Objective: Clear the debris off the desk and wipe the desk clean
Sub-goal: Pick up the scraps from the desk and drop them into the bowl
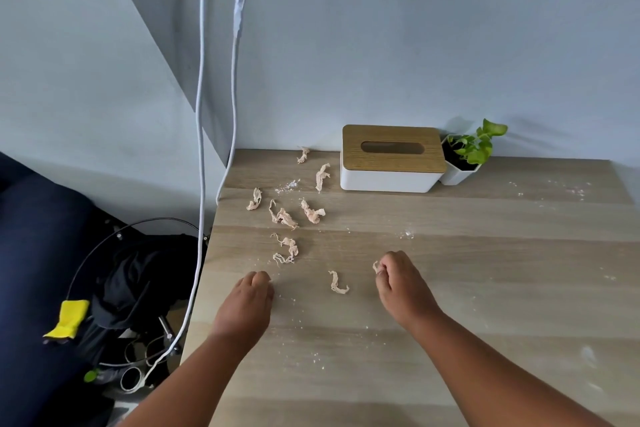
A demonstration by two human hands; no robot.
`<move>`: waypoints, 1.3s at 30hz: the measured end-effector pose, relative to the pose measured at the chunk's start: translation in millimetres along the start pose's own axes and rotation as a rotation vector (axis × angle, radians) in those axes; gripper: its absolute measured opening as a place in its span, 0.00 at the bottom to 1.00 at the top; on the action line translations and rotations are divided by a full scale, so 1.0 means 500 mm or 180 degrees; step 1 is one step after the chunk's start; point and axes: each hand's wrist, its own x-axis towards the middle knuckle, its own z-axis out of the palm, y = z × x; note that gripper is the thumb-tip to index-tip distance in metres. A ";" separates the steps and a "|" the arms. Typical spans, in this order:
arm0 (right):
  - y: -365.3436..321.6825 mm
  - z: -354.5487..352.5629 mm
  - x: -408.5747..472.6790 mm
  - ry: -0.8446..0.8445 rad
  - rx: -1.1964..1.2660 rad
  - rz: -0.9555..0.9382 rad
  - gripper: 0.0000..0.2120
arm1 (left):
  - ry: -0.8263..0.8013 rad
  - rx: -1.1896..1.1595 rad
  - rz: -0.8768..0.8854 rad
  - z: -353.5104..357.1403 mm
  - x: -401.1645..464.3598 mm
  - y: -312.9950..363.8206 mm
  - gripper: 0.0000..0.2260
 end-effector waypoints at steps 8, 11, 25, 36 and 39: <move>-0.013 0.009 -0.020 -0.0238 -0.0069 0.0229 0.05 | 0.0015 -0.0097 0.0104 -0.016 -0.006 0.003 0.10; -0.018 0.011 -0.026 -0.0397 -0.0184 0.0235 0.06 | -0.0106 -0.0201 0.0021 -0.020 -0.003 0.000 0.07; -0.068 0.033 -0.018 -0.0262 0.0094 0.0080 0.07 | -0.0142 -0.0195 0.0055 -0.045 0.038 -0.009 0.09; -0.097 0.056 -0.005 -0.0081 0.0195 -0.0001 0.16 | 0.0060 0.0127 0.0245 -0.039 0.101 0.007 0.09; -0.101 0.059 0.006 0.0091 0.0254 -0.0009 0.13 | 0.0048 0.0136 0.0294 -0.033 0.126 0.010 0.08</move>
